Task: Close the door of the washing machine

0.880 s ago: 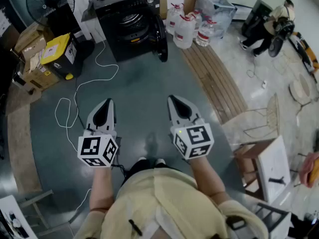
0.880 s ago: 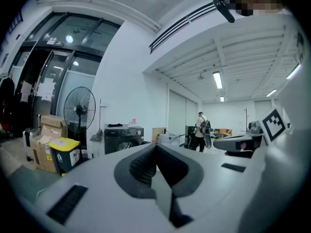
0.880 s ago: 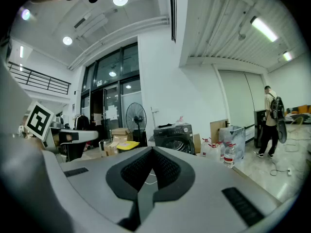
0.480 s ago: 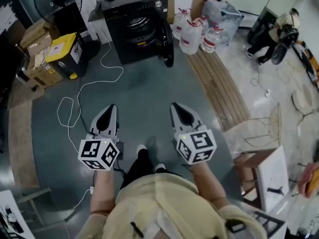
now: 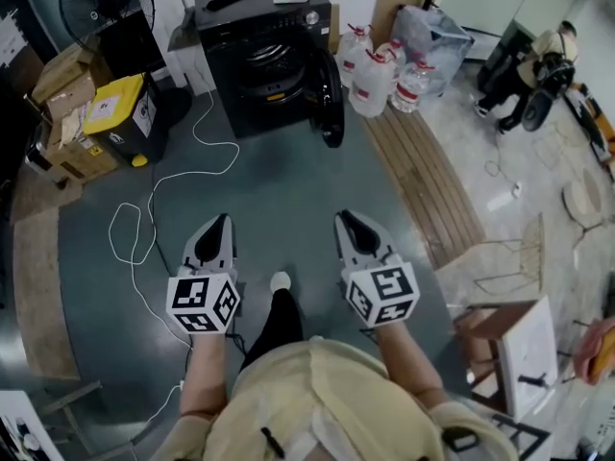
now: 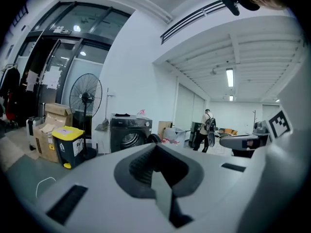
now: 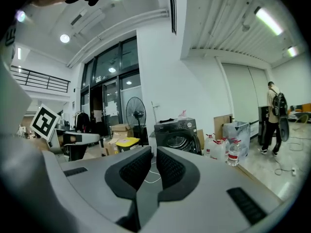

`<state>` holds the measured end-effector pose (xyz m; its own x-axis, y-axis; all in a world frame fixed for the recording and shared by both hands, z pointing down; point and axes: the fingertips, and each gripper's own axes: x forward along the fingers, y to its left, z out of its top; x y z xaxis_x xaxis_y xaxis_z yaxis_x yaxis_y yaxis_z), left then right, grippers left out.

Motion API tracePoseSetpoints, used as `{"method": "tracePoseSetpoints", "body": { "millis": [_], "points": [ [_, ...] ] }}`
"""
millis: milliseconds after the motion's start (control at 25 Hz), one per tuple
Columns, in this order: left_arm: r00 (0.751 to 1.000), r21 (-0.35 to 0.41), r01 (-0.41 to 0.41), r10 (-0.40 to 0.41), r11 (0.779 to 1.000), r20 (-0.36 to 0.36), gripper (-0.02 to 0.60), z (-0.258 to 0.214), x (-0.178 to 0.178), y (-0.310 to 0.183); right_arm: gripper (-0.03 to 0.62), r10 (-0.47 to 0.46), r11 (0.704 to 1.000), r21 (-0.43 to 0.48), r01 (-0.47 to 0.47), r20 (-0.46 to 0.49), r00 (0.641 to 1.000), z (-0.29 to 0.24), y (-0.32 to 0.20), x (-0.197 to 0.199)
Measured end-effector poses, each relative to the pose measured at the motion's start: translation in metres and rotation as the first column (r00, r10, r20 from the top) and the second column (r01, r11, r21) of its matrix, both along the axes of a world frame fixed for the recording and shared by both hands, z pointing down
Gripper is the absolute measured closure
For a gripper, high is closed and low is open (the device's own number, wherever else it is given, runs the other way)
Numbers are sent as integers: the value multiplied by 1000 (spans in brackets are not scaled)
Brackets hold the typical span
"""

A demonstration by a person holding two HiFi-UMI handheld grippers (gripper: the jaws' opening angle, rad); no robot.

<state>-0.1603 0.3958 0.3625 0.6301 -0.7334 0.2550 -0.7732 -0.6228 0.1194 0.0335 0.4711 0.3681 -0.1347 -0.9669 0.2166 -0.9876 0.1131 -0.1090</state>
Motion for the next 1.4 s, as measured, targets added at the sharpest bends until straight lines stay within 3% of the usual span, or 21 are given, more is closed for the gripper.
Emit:
{"method": "tracePoseSetpoints", "body": {
  "millis": [120,480,720,1080,1400],
  "points": [
    [1000,2,-10,10,1000,5,594,2,-3,-39,515,-4,1000,-19,4,0,1000,4,-39,-1],
    [998,-1,-61,61,998,29,594,4,-5,-140,456,35,997,-75,-36,-13,999,14,-146,4],
    [995,19,-80,78,997,65,594,9,0,-187,437,47,991,-121,-62,-123,991,30,-199,12],
    [994,-13,-56,57,998,92,594,34,11,-253,431,120,978,-158,-136,-112,986,61,-270,61],
    [999,-29,18,-17,999,47,594,52,53,-329,431,119,980,-143,-138,-135,984,79,-346,124]
  ]
}}
